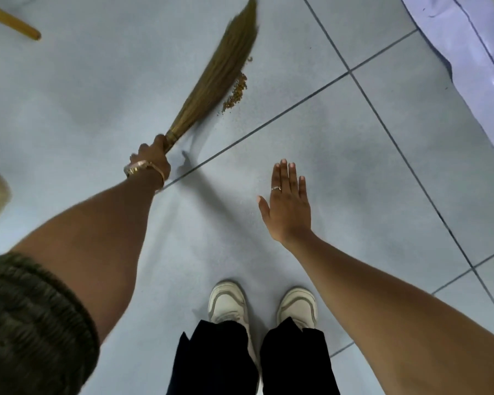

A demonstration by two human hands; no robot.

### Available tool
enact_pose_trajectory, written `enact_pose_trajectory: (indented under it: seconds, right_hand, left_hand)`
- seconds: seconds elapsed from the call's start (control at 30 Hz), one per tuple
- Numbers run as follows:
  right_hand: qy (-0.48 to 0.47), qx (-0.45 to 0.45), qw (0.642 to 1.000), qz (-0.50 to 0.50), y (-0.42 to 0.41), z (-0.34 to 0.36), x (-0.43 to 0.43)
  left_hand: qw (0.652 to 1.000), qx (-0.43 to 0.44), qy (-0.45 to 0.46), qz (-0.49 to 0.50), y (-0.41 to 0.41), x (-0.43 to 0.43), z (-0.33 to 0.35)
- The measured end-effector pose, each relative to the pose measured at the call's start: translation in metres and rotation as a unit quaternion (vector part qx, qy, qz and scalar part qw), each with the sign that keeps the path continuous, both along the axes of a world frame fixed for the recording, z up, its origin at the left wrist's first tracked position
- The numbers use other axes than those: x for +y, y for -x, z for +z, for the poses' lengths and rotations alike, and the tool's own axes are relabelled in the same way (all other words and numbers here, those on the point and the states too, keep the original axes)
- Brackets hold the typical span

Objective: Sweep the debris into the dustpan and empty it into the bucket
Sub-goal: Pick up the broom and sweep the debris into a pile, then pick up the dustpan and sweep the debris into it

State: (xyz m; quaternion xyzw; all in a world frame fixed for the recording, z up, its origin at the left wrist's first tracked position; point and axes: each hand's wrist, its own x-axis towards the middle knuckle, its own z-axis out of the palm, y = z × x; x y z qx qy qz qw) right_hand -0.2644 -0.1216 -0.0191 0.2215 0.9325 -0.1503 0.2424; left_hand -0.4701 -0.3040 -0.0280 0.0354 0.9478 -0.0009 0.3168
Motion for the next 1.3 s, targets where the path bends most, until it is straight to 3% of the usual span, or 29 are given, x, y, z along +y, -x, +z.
enact_pose_trajectory:
  seconds: [0.23,0.4,0.53,0.7,0.83,1.03,1.3]
  right_hand:
    - [0.03,0.0,0.998,-0.054,-0.025,0.07,-0.021]
    - [0.057,0.01,0.986,-0.159,-0.062,0.113,-0.027]
    - [0.052,-0.013,0.962,-0.269,-0.116,0.13,-0.018]
    - [0.045,-0.053,0.923,-0.379,-0.198,0.139,0.012]
    - [0.022,-0.065,0.864,-0.498,-0.278,0.132,0.042]
    - [-0.01,-0.136,0.741,-0.657,-0.421,0.103,0.062]
    - [0.047,-0.215,0.573,-0.79,-0.515,0.024,0.039]
  left_hand:
    - [1.0,-0.003,0.017,0.011,-0.083,-0.034,0.071]
    - [0.995,0.021,-0.098,-0.019,-0.143,-0.007,0.119]
    - [0.984,-0.019,-0.164,-0.066,-0.206,0.039,0.136]
    - [0.968,-0.107,-0.167,-0.156,-0.284,0.107,0.134]
    - [0.946,-0.184,-0.178,-0.199,-0.339,0.15,0.126]
    - [0.886,-0.271,-0.132,-0.352,-0.408,0.194,0.1]
    - [0.832,-0.247,-0.054,-0.495,-0.455,0.214,0.027]
